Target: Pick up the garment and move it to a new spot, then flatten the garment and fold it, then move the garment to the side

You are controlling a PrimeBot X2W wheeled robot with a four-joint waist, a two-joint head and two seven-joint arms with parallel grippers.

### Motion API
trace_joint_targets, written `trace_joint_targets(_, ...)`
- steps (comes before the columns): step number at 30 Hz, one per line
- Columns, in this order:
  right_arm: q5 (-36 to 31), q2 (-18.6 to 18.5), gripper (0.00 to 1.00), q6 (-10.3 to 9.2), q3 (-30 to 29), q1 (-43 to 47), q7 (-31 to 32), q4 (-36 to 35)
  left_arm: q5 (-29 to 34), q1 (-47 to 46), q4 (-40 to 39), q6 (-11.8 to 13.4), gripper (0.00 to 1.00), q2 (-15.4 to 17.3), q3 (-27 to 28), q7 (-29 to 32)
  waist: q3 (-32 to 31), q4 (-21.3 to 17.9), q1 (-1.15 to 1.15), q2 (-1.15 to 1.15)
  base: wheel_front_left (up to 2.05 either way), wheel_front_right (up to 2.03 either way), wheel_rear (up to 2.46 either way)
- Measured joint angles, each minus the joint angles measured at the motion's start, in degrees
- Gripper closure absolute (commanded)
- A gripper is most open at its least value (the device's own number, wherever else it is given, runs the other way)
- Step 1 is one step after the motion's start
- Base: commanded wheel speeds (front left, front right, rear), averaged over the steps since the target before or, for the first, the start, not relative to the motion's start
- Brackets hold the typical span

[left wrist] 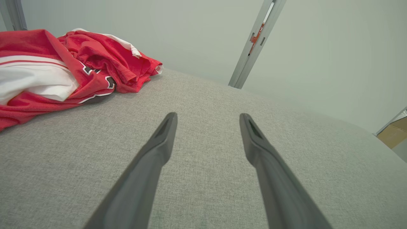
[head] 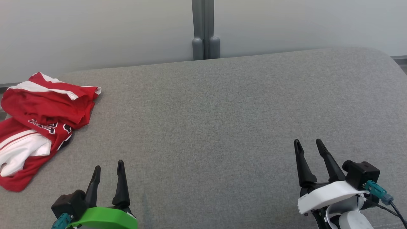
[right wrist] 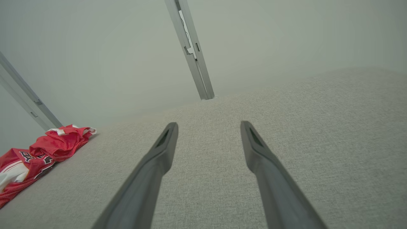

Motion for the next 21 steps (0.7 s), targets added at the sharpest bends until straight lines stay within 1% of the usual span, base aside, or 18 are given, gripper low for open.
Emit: trace_joint_targets(21, -10.37, -0.1, 0.0, 0.0, 1.13, 0.94, -2.43, 0.07, 7.35, 1.21, 2.13, 0.36, 0.0, 0.1, 0.14, -2.57, -0.4, 0.08, 0.0, 0.0, 0.0, 0.0, 0.0)
